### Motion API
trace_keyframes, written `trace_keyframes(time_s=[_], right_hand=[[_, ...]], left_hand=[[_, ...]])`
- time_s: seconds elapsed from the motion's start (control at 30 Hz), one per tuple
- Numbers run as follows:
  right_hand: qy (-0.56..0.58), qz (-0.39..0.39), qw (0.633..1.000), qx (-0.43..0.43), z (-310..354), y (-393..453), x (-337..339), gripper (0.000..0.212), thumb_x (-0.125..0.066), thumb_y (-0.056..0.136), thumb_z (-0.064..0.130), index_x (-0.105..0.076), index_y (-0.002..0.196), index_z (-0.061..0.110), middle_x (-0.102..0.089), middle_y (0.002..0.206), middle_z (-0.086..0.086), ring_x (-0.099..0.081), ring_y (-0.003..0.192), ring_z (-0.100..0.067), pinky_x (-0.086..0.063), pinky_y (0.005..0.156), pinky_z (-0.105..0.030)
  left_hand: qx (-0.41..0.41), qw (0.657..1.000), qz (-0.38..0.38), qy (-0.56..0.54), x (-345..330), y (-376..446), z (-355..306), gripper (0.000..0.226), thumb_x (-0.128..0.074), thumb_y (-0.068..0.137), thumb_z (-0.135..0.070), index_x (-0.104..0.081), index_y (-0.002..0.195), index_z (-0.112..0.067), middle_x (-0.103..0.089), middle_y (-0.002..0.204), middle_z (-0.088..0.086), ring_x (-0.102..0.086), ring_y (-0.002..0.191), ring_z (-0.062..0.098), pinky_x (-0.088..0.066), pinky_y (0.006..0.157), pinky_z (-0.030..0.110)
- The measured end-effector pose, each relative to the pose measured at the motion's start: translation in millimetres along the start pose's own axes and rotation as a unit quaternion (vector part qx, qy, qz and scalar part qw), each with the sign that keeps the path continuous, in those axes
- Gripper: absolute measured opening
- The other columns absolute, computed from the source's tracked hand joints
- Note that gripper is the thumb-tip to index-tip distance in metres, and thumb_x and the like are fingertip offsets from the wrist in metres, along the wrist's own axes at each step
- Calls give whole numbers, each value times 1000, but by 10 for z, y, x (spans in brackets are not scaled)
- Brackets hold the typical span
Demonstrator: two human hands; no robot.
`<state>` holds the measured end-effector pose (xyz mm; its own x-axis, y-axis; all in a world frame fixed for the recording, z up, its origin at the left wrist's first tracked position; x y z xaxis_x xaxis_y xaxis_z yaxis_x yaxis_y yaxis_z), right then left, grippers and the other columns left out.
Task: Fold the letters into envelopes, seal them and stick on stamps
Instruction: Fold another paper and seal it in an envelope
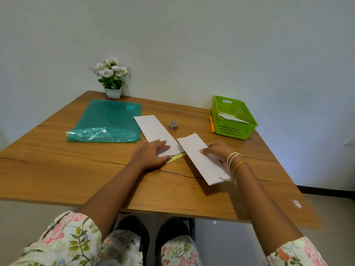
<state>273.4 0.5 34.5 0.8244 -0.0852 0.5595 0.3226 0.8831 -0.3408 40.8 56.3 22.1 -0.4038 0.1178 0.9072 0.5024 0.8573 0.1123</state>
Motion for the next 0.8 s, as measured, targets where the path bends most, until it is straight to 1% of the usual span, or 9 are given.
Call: trace_keyframes(time_s=[0.2, 0.27, 0.33, 0.4, 0.5, 0.57, 0.63, 0.7, 0.8], right_hand=[[-51, 90, 993, -52, -95, -238, -6, 27, -72, 81, 14, -65, 105, 2, -67, 109, -22, -65, 102, -39, -51, 93, -48], [-51, 92, 992, -66, -105, -299, 2, 23, -72, 82, 14, -65, 102, 4, -67, 105, -20, -65, 100, -37, -52, 93, -46], [-33, 84, 994, -68, -92, -351, -11, 14, -71, 82, 10, -63, 92, 6, -66, 94, -16, -65, 89, -34, -53, 83, -41], [-17, 80, 994, -69, -85, -373, -44, 14, -71, 82, 9, -62, 92, 5, -65, 89, -15, -65, 82, -33, -54, 78, -38], [-4, 71, 995, -67, -74, -369, -99, 18, -72, 81, 10, -61, 94, 5, -66, 92, -16, -65, 87, -35, -53, 77, -37], [1, 74, 996, -58, -47, -366, -137, 15, -72, 81, 10, -60, 88, 7, -65, 88, -16, -65, 86, -36, -51, 75, -36], [-4, 73, 996, -53, -32, -366, -158, 14, -73, 80, 11, -59, 82, 8, -65, 88, -16, -65, 89, -37, -50, 80, -38], [-15, 67, 996, -52, -10, -379, -162, 15, -73, 79, 12, -59, 81, 9, -64, 90, -15, -64, 93, -36, -49, 82, -38], [-22, 68, 996, -52, 4, -400, -158, 16, -72, 81, 11, -56, 82, 10, -62, 87, -13, -62, 88, -32, -46, 77, -34]], left_hand=[[18, 999, -26, -13, -13, -3, 51, 52, -57, 84, -56, -56, 132, -36, -49, 143, -10, -42, 132, 21, -33, 108, 39], [10, 999, -34, -17, -23, -3, 49, 49, -58, 84, -55, -59, 128, -35, -53, 139, -11, -47, 126, 19, -36, 105, 38], [7, 999, -41, -22, -16, -3, 49, 47, -59, 83, -55, -63, 124, -34, -57, 134, -12, -51, 119, 16, -43, 99, 35], [1, 999, -48, -23, -13, -4, 40, 43, -60, 82, -53, -65, 120, -33, -61, 129, -12, -54, 112, 14, -48, 91, 32], [-7, 997, -59, -46, 3, -14, 26, 34, -64, 83, -46, -70, 113, -32, -65, 123, -10, -59, 108, 12, -53, 86, 32], [-6, 996, -71, -60, 22, -20, 21, 30, -64, 84, -42, -71, 111, -31, -67, 121, -8, -60, 109, 12, -53, 85, 32], [-14, 995, -77, -64, 41, -19, -10, 27, -64, 85, -39, -72, 110, -30, -67, 121, -7, -59, 109, 13, -51, 87, 31], [-24, 994, -69, -82, 40, -7, -38, 24, -65, 85, -38, -72, 107, -30, -66, 121, -8, -58, 109, 12, -51, 90, 32], [-37, 993, -43, -100, -3, 22, -84, 25, -70, 83, -38, -72, 106, -30, -65, 124, -9, -57, 113, 9, -50, 93, 30]])
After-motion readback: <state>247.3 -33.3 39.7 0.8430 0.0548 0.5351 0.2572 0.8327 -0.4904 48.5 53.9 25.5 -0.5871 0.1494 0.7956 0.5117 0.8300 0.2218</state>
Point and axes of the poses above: each hand's wrist, its own y-axis towards the middle knuckle, its own x-axis out of the back of the hand, z = x × y, the point moved 7 cm from there along y, towards the middle knuckle
